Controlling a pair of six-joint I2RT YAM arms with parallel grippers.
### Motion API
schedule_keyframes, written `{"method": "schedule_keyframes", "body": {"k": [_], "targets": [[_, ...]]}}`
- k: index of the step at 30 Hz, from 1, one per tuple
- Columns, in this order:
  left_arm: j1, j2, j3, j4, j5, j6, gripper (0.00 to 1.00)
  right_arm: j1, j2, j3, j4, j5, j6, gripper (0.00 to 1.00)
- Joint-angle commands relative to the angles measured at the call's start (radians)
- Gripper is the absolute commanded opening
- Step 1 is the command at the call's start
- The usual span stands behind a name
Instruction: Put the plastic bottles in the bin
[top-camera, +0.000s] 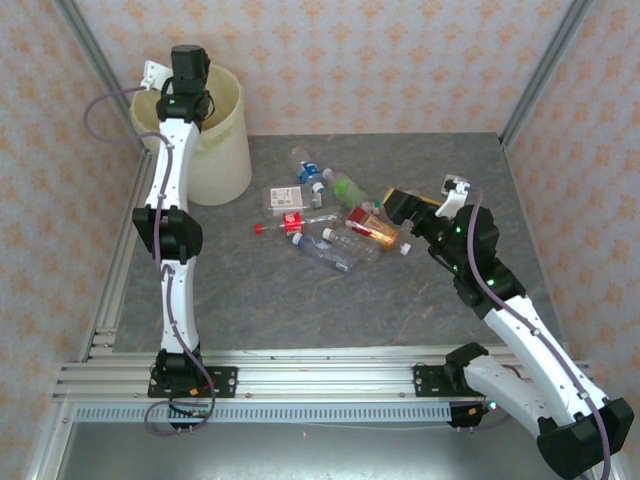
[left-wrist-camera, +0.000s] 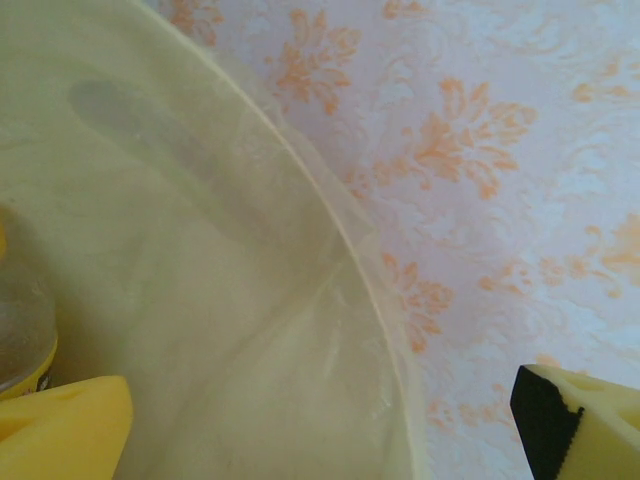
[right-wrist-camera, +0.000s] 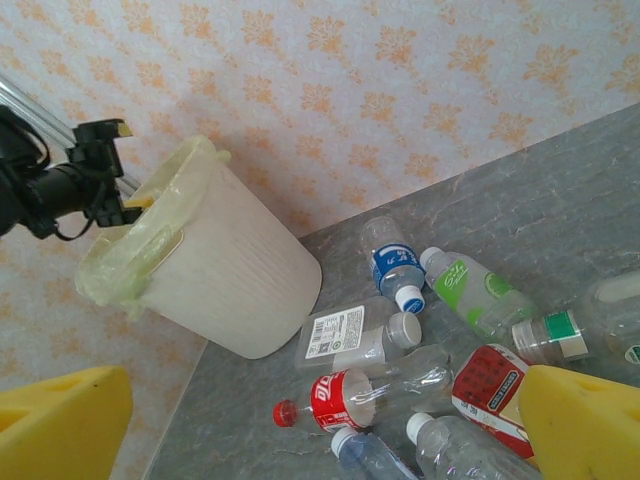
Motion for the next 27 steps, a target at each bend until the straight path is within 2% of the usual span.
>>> {"method": "schedule_keyframes", "body": {"k": [1, 8, 12, 14, 16, 18, 23, 25, 27], "targets": [[-0.019, -0.133, -0.065, 0.010, 0.026, 0.063, 1.00, 0.004, -0.013, -0.009, 0.018, 0.007, 0.014, 0.99], [-0.107, -0.324, -0.299, 0.055, 0.040, 0.149, 1.00, 0.003, -0.013, -0.031, 0.015, 0.094, 0.048, 0.99], [-0.164, -0.526, -0.640, 0.205, 0.087, 0.151, 1.00, 0.003, -0.014, -0.065, -0.003, 0.239, 0.081, 0.99], [-0.203, -0.634, -0.827, 0.303, 0.107, 0.156, 1.00, 0.003, -0.014, -0.108, 0.024, 0.275, 0.040, 0.99], [-0.239, -0.717, -0.961, 0.331, 0.107, 0.167, 1.00, 0.003, -0.005, -0.150, 0.053, 0.265, -0.032, 0.99], [-0.272, -0.781, -1.070, 0.328, 0.123, 0.177, 1.00, 0.003, 0.026, -0.164, 0.031, 0.267, -0.064, 0.95], [-0.288, -0.882, -1.342, 0.419, 0.343, 0.122, 1.00, 0.003, 0.136, -0.153, -0.019, 0.160, -0.033, 0.94], [-0.323, -0.910, -1.418, 0.392, 0.347, 0.091, 1.00, 0.004, 0.166, -0.158, -0.001, 0.121, -0.017, 0.95], [-0.382, -0.923, -1.458, 0.311, 0.302, 0.071, 1.00, 0.004, 0.185, -0.162, 0.009, 0.136, 0.018, 0.97]]}}
